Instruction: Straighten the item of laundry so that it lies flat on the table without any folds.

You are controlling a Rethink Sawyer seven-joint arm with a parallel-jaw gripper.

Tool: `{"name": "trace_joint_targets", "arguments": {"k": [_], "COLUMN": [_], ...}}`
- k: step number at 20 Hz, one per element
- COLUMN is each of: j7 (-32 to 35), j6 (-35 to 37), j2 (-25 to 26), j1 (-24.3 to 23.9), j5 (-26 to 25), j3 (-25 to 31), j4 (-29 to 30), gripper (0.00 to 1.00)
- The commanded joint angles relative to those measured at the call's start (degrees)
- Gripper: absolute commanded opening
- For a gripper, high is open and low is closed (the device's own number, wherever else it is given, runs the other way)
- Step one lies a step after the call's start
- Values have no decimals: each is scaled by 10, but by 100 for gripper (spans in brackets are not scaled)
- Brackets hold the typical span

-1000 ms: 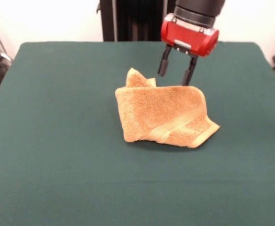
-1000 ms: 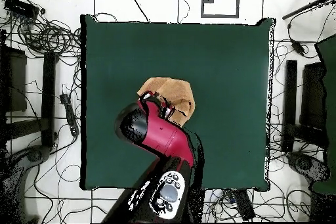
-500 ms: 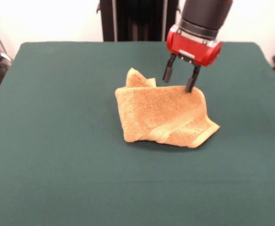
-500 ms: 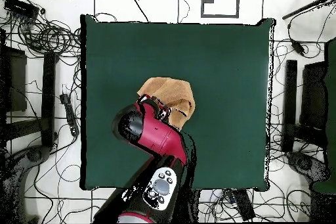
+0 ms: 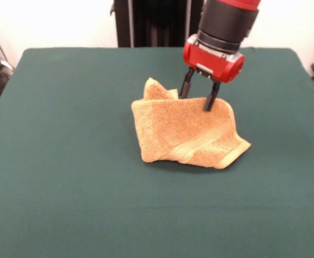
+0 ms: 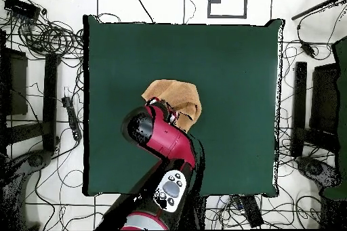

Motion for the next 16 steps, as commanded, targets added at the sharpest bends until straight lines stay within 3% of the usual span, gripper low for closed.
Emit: {"name": "trace_joint_targets", "arguments": {"k": [1, 14, 15, 16], "j7": [167, 155, 151, 155], "j6": [-23, -32, -32, -28], "j2": [34, 58, 61, 63], "j1": [1, 8, 12, 16], "j5": [45, 46, 44, 47], "j3": [78, 62, 55, 49], "j4": [-15, -27, -30, -32], "gripper": [100, 100, 0, 0]}}
